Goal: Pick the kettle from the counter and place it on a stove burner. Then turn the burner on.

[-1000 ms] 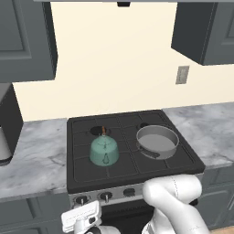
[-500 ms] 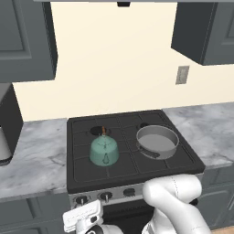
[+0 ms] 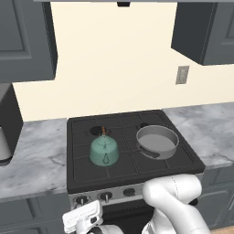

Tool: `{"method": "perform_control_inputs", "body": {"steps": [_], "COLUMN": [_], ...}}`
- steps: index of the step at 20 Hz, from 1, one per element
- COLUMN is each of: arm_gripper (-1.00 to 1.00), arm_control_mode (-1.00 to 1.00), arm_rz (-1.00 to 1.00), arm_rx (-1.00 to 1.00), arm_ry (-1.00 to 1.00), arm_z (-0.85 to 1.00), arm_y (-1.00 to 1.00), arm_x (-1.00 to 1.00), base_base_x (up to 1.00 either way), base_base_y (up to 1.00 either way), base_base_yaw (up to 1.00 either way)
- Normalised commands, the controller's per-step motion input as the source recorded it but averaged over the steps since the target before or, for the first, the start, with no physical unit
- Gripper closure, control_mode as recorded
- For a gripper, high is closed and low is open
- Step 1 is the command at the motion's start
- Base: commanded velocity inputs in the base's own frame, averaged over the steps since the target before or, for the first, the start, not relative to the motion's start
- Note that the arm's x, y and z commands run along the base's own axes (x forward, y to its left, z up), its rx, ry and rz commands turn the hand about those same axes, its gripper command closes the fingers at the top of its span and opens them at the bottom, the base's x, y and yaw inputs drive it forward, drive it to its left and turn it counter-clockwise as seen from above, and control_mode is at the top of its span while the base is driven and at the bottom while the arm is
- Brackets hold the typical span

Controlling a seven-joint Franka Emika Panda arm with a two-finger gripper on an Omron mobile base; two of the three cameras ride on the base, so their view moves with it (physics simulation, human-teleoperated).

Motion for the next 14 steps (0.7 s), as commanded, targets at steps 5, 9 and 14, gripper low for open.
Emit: {"method": "perform_control_inputs", "body": {"steps": [5, 9, 14], "arm_gripper": [1.00, 1.00, 1.00], "arm_control_mode": [-1.00, -1.00, -1.00], "arm_rz": [0.35, 0.52, 0.58], "arm_rx": [-0.17, -0.19, -0.19], "arm_ry": [0.03, 0.12, 0.19], "arm_z": [-0.07, -0.19, -0.30], "arm_y": [0.33, 0.29, 0.24], "arm_x": [-0.09, -0.14, -0.10], "base_base_x": [0.00, 0.00, 0.00], "base_base_y": [0.00, 0.00, 0.00], "base_base_yaw": [0.00, 0.00, 0.00]}}
